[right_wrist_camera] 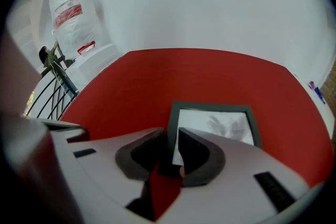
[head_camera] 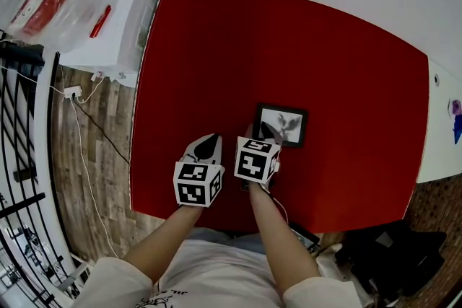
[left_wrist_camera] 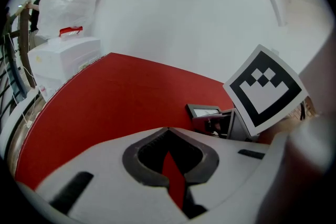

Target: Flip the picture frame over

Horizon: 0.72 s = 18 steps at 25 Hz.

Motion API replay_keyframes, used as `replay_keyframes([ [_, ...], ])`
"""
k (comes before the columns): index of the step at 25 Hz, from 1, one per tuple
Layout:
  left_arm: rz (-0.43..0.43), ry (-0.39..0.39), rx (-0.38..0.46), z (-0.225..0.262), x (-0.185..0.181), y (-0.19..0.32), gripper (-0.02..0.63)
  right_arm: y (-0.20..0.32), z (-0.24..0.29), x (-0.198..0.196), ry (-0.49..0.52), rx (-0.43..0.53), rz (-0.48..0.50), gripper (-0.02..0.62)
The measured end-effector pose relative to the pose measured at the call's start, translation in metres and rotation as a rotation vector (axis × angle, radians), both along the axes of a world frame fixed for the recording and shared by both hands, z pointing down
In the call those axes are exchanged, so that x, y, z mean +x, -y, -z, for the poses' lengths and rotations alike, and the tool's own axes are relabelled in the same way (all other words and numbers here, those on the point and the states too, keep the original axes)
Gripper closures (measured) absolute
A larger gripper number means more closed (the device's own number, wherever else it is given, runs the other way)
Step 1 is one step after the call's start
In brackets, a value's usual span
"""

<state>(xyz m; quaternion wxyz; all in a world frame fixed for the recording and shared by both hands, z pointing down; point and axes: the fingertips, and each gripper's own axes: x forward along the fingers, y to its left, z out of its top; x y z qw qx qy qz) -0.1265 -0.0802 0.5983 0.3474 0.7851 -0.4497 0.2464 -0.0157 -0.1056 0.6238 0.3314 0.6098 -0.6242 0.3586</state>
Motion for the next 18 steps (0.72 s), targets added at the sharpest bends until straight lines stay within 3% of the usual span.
replay_keyframes([
  [7,0.009,-0.004,-0.008,-0.0026,-0.0018,-0.0001,0.614,-0.0004,-0.0017,-0.0023,0.044,0.003,-0.063,0.526],
  [18,0.010,-0.003,-0.005,-0.0010,-0.0016,-0.0016,0.614,-0.0005,0.0073,-0.0004,0.084,0.016,-0.077,0.529],
])
